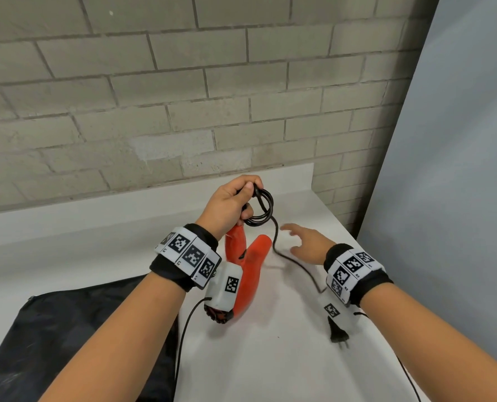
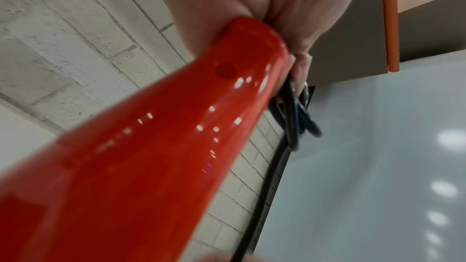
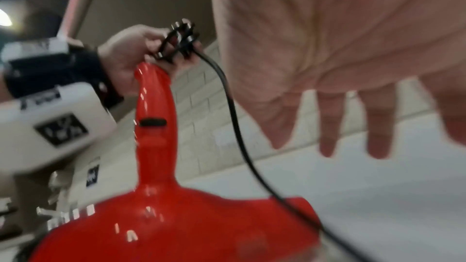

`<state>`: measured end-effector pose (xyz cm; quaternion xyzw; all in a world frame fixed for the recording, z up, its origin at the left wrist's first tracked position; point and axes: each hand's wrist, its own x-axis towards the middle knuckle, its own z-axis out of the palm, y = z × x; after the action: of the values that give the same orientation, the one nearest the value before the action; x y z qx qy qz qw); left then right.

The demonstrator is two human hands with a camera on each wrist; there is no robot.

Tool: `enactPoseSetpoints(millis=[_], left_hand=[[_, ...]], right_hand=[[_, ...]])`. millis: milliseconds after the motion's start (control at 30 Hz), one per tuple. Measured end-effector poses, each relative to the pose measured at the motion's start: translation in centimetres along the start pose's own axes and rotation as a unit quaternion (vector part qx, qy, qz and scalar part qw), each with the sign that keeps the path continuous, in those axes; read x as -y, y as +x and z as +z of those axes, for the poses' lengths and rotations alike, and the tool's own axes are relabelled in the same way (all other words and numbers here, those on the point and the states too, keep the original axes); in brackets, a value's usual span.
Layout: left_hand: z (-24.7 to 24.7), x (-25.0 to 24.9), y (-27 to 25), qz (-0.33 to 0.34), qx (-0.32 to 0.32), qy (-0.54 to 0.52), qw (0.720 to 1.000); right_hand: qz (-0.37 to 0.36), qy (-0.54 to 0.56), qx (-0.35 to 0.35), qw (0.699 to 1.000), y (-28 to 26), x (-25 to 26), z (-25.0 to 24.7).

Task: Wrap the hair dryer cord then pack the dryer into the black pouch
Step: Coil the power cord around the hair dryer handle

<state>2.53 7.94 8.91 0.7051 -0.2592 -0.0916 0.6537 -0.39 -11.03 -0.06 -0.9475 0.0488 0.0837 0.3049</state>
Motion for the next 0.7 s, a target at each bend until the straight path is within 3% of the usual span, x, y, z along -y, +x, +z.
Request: enactPoseSetpoints(millis=[100,167,367,500,700], left_hand=[[0.4,0.0,0.1,0.011,-0.004,0.015,1.000],[0.6,-0.1,0.0,0.020,-0.010,0.016,1.000],[0.2,-0.2,-0.3,0.002,0.006,0.016,1.000],[0.3,-0.4,-0.3,-0.018,0.042,0.059,0.997],[0.6,-0.8,-0.6,-0.018,0.058,0.035,0.997]], right_hand=[[-0.148,0.137,0.029,0.979,-1.4,3.2,-0.7],[-0.188,0.196,0.001,0.963,-1.4,4.6,-0.9],[-0.146,0.202,-0.167,0.954,-0.4,4.7,-3.1],[-0.179,0.191,-0.280,0.924,-0.6,6.0,-5.5],[-0.225,0.147,-0.317,0.910,-2.2,8.0,-7.4]])
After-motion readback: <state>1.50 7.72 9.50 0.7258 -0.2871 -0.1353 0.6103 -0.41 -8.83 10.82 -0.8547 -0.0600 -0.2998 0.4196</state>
